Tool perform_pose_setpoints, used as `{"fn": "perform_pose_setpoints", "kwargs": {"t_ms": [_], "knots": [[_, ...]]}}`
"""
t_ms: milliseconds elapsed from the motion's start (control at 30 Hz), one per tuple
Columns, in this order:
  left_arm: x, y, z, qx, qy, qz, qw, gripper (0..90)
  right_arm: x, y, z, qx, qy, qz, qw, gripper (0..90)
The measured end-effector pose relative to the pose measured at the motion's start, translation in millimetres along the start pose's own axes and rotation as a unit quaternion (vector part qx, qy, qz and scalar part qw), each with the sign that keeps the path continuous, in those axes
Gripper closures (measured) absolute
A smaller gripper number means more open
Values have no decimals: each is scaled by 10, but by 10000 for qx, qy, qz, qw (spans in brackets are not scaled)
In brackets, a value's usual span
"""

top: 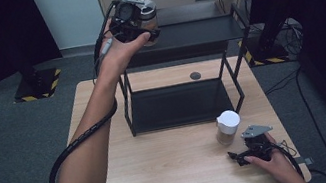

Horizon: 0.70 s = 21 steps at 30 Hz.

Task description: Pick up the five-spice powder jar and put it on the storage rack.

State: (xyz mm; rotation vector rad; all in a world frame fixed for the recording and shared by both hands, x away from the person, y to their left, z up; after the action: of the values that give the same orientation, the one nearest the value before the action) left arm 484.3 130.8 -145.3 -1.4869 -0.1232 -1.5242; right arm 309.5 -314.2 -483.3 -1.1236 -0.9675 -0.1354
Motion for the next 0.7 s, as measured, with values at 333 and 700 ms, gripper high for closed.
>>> {"fn": "perform_pose_setpoints", "kwargs": {"t_ms": [333, 700], "knots": [[48, 278, -17, -142, -144, 174, 9996, 296, -1, -1, -7, 17, -17, 1, 10000, 11], [15, 412, 38, -236, -428, 250, 9985, 296, -1, -2, -10, 20, -30, 2, 10000, 12]]}}
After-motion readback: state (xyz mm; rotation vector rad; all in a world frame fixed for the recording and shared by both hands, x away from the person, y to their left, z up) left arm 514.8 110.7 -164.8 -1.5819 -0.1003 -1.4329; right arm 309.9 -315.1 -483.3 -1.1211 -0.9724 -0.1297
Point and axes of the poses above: each handheld gripper's, and its own axes: y roughly forward along the jaws, x roughly out of its top, z roughly to its left, the point moved 6 cm from there along y, roughly forward along the jaws, and after that the axes turned 7 degrees about y, right-handed, at the moved point
